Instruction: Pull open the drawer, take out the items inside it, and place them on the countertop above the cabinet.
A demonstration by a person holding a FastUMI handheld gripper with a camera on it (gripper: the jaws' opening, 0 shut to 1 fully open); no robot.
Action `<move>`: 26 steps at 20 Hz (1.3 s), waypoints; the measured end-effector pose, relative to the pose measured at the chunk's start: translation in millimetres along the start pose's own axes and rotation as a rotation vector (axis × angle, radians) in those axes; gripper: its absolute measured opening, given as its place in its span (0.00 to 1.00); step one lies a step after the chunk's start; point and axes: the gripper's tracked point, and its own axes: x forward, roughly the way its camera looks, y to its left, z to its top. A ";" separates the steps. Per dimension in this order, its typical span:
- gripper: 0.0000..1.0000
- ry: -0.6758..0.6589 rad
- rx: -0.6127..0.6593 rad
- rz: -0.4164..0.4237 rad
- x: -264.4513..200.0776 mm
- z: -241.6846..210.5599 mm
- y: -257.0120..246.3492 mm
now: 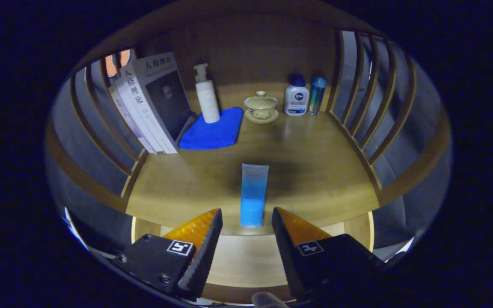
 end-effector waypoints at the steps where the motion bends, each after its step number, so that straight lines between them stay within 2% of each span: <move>1: 0.74 -0.037 -0.007 0.017 -9.6 -2.8 4.2; 6: 0.76 -0.202 -0.056 0.065 -65.1 -27.2 10.6; 10: 0.78 -0.424 -0.104 0.132 -117.3 -45.9 23.8; 12: 0.88 -0.547 -0.152 0.135 -147.2 -54.2 22.4; 13: 1.00 -0.596 -0.162 0.120 -158.0 -56.2 19.1; 15: 1.00 -0.687 -0.142 0.094 -180.9 -70.4 12.1; 19: 1.00 -0.794 -0.133 0.076 -207.8 -97.6 2.3; 24: 1.00 -0.836 -0.071 0.105 -211.7 -130.1 -4.2; 26: 1.00 -0.862 -0.058 0.090 -211.0 -139.3 -13.6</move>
